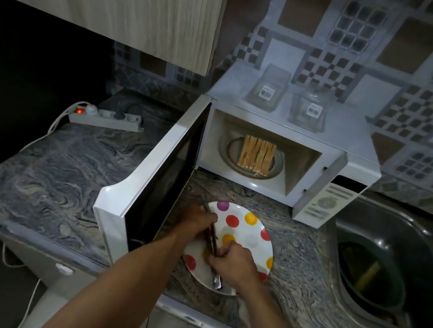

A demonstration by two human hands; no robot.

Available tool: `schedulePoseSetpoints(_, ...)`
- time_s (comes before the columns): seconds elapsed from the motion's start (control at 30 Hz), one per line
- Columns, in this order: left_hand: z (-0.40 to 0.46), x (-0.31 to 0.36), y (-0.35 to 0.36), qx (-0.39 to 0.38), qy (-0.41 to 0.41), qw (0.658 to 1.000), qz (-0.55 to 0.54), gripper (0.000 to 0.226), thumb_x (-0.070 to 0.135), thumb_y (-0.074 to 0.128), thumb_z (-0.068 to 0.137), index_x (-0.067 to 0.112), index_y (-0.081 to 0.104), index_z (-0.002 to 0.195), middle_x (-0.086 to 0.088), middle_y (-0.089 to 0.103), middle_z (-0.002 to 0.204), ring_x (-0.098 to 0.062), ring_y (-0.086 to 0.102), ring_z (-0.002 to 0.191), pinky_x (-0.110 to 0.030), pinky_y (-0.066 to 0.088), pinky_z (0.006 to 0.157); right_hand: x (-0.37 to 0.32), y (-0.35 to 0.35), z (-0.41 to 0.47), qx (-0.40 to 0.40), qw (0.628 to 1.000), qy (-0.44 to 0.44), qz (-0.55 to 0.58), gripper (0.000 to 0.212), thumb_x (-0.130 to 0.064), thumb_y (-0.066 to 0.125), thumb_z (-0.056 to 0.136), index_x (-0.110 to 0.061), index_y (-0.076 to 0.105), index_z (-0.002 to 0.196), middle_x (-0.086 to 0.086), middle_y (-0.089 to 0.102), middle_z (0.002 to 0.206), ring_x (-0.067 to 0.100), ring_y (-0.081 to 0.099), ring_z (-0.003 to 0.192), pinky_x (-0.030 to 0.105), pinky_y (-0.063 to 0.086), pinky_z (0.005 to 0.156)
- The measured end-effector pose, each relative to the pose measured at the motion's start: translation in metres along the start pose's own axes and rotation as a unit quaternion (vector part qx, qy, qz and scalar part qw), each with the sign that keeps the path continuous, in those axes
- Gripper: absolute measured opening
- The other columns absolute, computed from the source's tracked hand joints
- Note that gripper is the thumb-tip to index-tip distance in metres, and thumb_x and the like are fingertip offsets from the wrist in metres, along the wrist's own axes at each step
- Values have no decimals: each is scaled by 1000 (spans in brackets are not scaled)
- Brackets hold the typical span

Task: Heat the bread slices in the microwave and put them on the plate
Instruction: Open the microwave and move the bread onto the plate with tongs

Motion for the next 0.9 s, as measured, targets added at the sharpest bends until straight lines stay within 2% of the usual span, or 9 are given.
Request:
schedulePoseSetpoints(0.07,1,10,7,-35,-23,998,-49,26,28,72,83,3,69,86,-8,66,67,-18,63,51,-33,58,56,6,-18,-2,18,993,31,109,30,-52,72,76,-23,67,85,-4,70,87,18,65,89,32,49,72)
schedulePoseSetpoints(0.13,-4,27,20,-87,-27,992,-83,23,29,67,88,9,63,79,-5,64,65,-14,61,53,-26,52,51,9,-37,-8,34,968,64,240,40,-60,66,81,-23,74,96,-5,75,93,17,70,92,30,54,79)
schedulePoseSetpoints(0.23,-13,57,31,-109,8,985,-130,18,19,71,84,1,68,83,-14,68,69,-21,62,54,-24,51,48,9,-56,-10,34,908,85,410,50,-63,61,89,-17,76,102,7,78,93,22,76,83,38,62,73)
schedulePoseSetpoints(0.3,-21,72,37,-122,37,980,-150,23,18,76,78,-2,72,90,-16,72,73,-24,64,54,-26,51,50,8,-64,-10,38,878,74,472,52,-59,62,91,-11,76,105,13,78,96,25,75,84,37,60,71)
schedulePoseSetpoints(0.43,-23,88,48,-138,70,978,-144,25,23,76,75,4,74,92,-13,76,80,-22,68,64,-27,51,57,10,-77,-18,70,828,62,554,33,-32,66,97,-1,74,107,19,76,98,30,74,88,39,61,82)
schedulePoseSetpoints(0.57,-14,99,40,-99,79,978,-167,22,20,74,81,2,70,93,-16,75,83,-23,70,66,-28,52,56,13,-77,-28,44,805,45,590,18,-16,64,97,1,68,98,20,66,86,21,60,66,30,52,62)
schedulePoseSetpoints(0.7,-4,101,38,-106,67,976,-177,25,21,70,84,1,70,98,-15,75,83,-30,74,78,-32,57,61,28,-68,-34,39,812,87,576,18,-15,58,97,-2,70,101,12,70,81,19,64,68,33,59,72)
schedulePoseSetpoints(0.8,-8,95,40,-123,72,976,-164,23,22,67,87,2,70,97,-14,76,86,-28,73,78,-29,52,57,29,-65,-34,20,817,100,568,20,-24,52,97,-10,67,97,8,64,73,17,56,57,28,51,53)
schedulePoseSetpoints(0.9,-11,87,46,-127,72,975,-170,22,22,68,87,2,71,96,-14,75,87,-23,70,71,-29,52,58,28,-68,-35,38,860,105,497,42,-52,53,96,-13,66,96,4,61,69,14,46,47,22,34,41)
Point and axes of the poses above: each hand's wrist, its own z-axis towards the middle knuckle, its own y-axis out of the palm, x = y × z, the point moved 6 cm from there along z, towards the middle knuckle
